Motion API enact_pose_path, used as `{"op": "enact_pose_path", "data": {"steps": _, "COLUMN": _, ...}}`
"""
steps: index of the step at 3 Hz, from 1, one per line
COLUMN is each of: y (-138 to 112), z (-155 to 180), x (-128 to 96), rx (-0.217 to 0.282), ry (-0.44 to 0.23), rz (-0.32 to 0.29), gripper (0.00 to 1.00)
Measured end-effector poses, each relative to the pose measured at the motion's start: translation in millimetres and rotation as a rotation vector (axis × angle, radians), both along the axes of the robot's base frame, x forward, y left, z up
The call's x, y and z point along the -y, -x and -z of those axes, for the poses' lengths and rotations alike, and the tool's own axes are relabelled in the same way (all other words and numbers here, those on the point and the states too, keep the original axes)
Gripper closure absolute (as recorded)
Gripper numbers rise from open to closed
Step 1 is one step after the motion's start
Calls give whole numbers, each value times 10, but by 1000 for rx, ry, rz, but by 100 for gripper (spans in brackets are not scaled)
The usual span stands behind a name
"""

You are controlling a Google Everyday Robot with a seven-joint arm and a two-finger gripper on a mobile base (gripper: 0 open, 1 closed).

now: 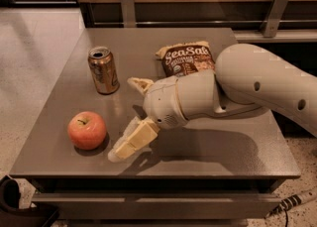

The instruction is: Pick apple

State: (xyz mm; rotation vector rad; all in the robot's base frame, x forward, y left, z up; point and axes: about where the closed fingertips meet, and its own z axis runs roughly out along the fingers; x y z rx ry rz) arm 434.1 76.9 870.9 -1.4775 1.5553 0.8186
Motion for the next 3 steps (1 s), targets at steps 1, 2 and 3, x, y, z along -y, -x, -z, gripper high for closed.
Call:
{"op": "enact_pose_path", "data": {"steps": 1, "y": 62, "z": 160, "x": -303, "rx": -28, "ry": -61, "rz": -50, "gripper": 0}}
{"op": "enact_pose_path", "data": {"steps": 2, "y": 111, "z": 192, "x": -564, "rx": -40, "ry": -112, "rz": -98, "gripper": 0}}
{"op": "enact_pose_path", "data": {"steps": 3, "y": 145, "z": 223, "x": -838, "rx": -45, "ry": -159, "rz": -146, "gripper": 23}}
